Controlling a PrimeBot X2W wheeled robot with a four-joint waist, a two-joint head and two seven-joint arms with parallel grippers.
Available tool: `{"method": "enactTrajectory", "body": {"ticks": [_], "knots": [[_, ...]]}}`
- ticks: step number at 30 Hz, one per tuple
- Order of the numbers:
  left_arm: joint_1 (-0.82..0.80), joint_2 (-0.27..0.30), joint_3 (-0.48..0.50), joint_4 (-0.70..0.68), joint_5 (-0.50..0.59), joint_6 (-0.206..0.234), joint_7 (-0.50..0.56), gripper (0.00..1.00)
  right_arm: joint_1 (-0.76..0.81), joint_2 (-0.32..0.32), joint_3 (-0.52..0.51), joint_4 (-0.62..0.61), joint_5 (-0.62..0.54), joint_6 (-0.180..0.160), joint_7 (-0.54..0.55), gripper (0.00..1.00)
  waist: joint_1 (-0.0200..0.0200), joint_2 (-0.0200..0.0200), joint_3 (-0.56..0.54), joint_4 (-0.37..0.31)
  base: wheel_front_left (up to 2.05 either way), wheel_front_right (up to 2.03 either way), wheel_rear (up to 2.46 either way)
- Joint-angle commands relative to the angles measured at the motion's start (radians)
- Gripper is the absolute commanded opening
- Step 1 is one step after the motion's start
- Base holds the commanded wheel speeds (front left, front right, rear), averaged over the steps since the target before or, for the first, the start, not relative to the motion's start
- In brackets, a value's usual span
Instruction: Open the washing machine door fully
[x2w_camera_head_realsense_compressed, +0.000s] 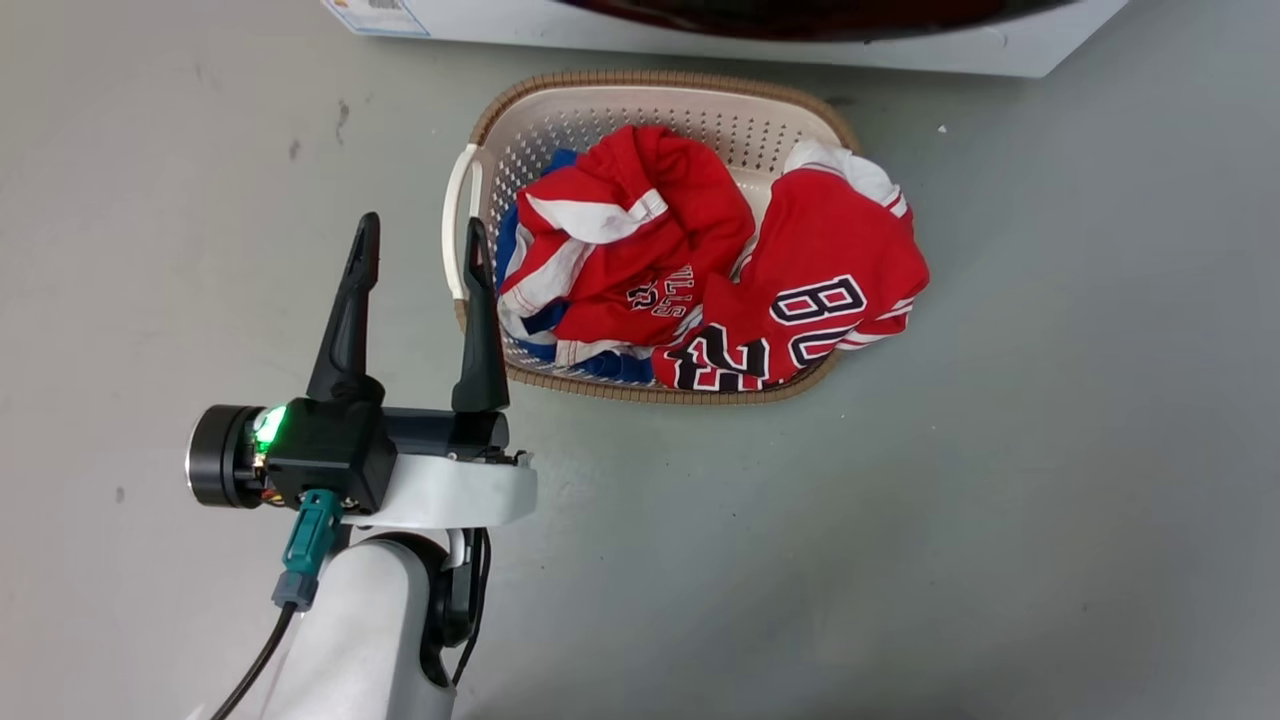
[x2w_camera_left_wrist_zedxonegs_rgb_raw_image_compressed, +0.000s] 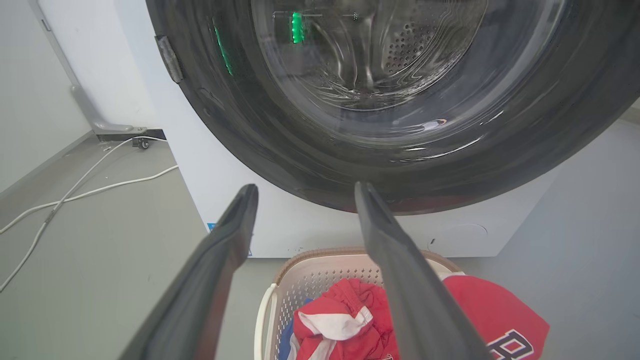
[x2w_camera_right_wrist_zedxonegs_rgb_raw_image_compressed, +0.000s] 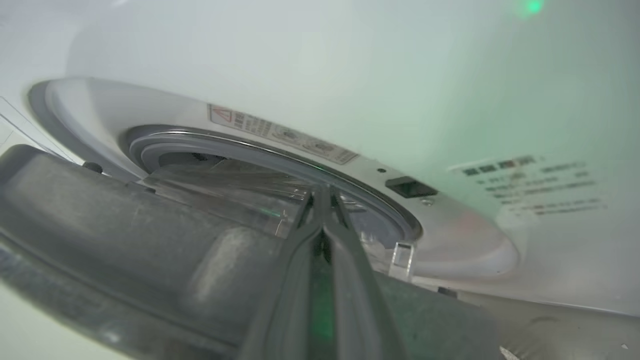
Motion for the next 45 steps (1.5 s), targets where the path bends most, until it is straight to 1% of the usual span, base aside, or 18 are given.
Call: {"method": "enactTrajectory", "body": {"ticks": [1,7,14,20,28,35,45], "knots": [[-0.003,-0.001,0.005,0.000,0.005,0.003,-0.002,1.00,0.040,0.038,0.029,-0.006,0.009,0.003,0.023,0.00,-0.0001,-0.0001,-0.009,-0.006,0.00,0.00,0.00],[0.018,-0.001,0.023,0.008,0.014,-0.006,-0.002,1.00,0.113,0.033,0.048,-0.036,0.030,0.003,0.053,0.00,-0.0001,-0.0001,-0.045,-0.029,0.00,0.00,0.00],[0.039,-0.001,0.045,0.016,0.022,-0.019,-0.002,1.00,0.236,0.023,0.083,-0.114,0.061,0.003,0.095,0.00,-0.0001,-0.0001,-0.090,-0.052,0.00,0.00,0.00],[0.060,-0.001,0.058,0.020,0.028,-0.025,-0.002,1.00,0.349,0.027,0.122,-0.189,0.080,0.003,0.115,0.00,-0.0001,-0.0001,-0.123,-0.061,0.00,0.00,0.00],[0.093,-0.001,0.074,0.027,0.036,-0.033,-0.002,1.00,0.501,0.040,0.164,-0.319,0.121,0.003,0.118,0.00,-0.0001,-0.0001,-0.182,-0.060,0.00,0.00,0.00],[0.134,-0.001,0.083,0.039,0.044,-0.040,-0.002,1.00,0.605,0.056,0.202,-0.392,0.148,0.003,0.122,0.00,-0.0001,-0.0001,-0.253,-0.060,0.00,0.00,0.00],[0.180,-0.001,0.079,0.046,0.042,-0.042,-0.002,1.00,0.760,0.086,0.270,-0.504,0.175,0.003,0.116,0.00,-0.0001,-0.0001,-0.327,-0.038,0.00,0.00,0.00]]}}
